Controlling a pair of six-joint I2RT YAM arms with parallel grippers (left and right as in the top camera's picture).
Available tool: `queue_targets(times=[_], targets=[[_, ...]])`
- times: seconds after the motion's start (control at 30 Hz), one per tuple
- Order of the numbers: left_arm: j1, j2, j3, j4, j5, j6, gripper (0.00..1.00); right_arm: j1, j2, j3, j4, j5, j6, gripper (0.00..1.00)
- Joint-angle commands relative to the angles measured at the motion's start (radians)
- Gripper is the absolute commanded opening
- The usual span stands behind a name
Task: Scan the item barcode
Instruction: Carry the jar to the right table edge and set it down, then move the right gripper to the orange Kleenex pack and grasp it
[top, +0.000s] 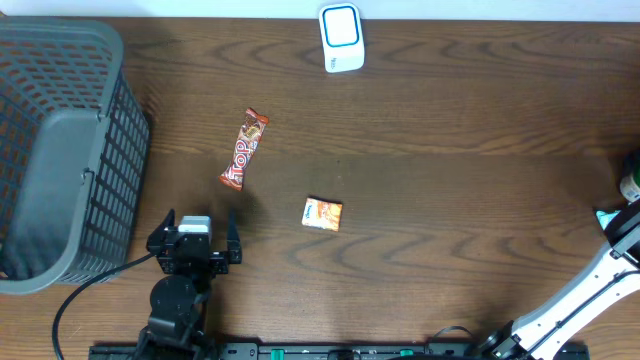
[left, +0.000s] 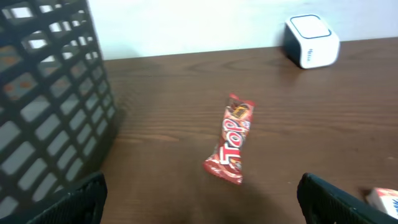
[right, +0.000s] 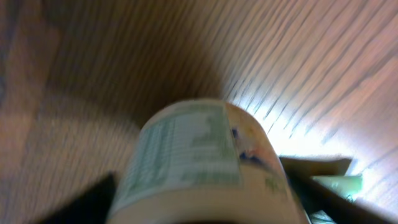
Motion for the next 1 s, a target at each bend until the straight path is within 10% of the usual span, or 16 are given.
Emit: queue_targets(times=[0.0, 0.53, 0.97], targets=[[0.021, -0.041, -0.016, -0.029, 0.006, 0.013, 0.98, -0.005, -0.001, 0.01, 0.019, 0.0, 0.008, 0.99], [0.024, -0.038, -0.016, -0.028, 0.006, 0.013, 0.98, 0.077, -0.007, 0.374, -0.261, -0.448, -0.007, 0.99], [0.024, -0.038, -0.016, -0.028, 0.006, 0.013, 0.98, 0.616, -0.007, 0.466, -0.406, -0.47, -0.016, 0.99]])
